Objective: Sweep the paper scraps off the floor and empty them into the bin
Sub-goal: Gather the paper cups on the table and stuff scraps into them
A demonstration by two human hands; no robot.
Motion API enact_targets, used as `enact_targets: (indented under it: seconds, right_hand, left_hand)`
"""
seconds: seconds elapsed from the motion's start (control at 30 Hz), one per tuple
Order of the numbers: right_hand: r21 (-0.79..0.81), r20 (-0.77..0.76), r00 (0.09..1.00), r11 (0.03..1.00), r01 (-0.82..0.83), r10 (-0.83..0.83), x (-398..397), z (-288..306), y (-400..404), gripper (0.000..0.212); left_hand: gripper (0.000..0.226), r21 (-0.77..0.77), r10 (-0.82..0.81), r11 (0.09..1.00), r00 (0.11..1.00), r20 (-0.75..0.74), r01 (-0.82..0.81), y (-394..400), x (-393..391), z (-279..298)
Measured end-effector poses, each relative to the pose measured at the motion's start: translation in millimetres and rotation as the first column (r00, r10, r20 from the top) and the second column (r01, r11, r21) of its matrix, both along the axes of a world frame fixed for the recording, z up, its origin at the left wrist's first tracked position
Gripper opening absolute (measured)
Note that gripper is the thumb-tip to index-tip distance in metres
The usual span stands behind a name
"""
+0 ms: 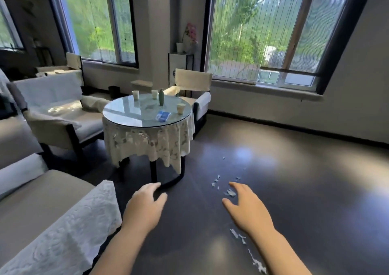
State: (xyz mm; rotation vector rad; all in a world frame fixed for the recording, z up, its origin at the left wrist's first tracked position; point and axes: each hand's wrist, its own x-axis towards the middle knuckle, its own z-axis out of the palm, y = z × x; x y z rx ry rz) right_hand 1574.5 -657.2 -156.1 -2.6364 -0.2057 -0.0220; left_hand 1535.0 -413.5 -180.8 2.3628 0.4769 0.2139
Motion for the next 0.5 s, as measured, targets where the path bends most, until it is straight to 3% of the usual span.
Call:
enact_targets:
  seconds: [0.5]
  right_hand:
    - [-0.049, -0.065, 0.995, 0.996, -0.079, 0.076, 336.8, -12.9, 54.6, 0.059]
  left_hand:
    - [0.046, 0.016, 0.061, 0.998, 0.998, -0.002, -0.061, 44.6, 312.5, -5.9]
